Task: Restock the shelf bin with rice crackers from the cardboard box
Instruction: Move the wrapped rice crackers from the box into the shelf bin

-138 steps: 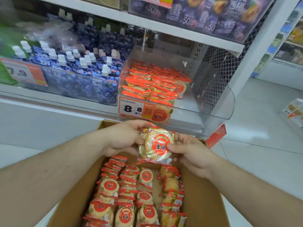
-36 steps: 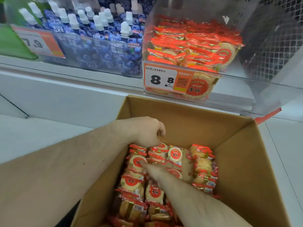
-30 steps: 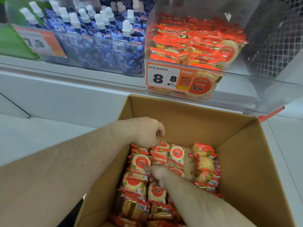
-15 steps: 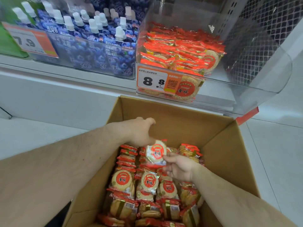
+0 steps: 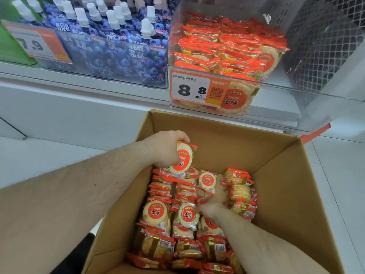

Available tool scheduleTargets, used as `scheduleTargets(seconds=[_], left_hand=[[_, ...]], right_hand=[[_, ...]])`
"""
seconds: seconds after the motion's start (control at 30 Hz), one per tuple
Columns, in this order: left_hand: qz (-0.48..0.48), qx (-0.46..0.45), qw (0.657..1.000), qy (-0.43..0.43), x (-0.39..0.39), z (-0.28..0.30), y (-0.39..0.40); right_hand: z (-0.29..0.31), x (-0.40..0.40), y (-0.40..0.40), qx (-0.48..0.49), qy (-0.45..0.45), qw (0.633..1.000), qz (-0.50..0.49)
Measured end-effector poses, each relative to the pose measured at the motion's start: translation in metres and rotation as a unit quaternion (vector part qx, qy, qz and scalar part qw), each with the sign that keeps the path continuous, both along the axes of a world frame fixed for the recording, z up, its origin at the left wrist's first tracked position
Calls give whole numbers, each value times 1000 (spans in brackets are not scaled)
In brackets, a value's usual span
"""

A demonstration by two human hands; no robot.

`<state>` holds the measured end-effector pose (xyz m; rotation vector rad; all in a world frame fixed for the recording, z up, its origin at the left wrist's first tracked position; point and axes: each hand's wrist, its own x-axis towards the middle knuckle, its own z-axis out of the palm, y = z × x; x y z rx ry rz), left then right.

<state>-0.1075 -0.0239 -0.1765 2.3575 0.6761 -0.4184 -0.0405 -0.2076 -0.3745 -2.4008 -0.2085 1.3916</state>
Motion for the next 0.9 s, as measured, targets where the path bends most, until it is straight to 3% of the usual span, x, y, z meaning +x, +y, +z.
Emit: scheduleTargets(seconds=[0.13,0.3,0.43,0.63,0.77,0.9], left_hand=[[1,-20,1000,13,2,-2,-2],[2,-44,999,4,3,3,0],[4,-39,999,-32,1,11,2],[-20,-22,997,-72,3,23,-3],[-24,-31,995,-92,6,33,-12],[-2,-110,985,-131,7,41,-22]], right_hand=[[-7,-7,1,-21,-49,994,95],[20,21,0,28,1,997,68],[75,61,-13,54,-49,992,99],[172,88,-42,183,-5,983,33],[213,83,-55,292,35,955,-38],[239,74,-58,369,65,923,-89]])
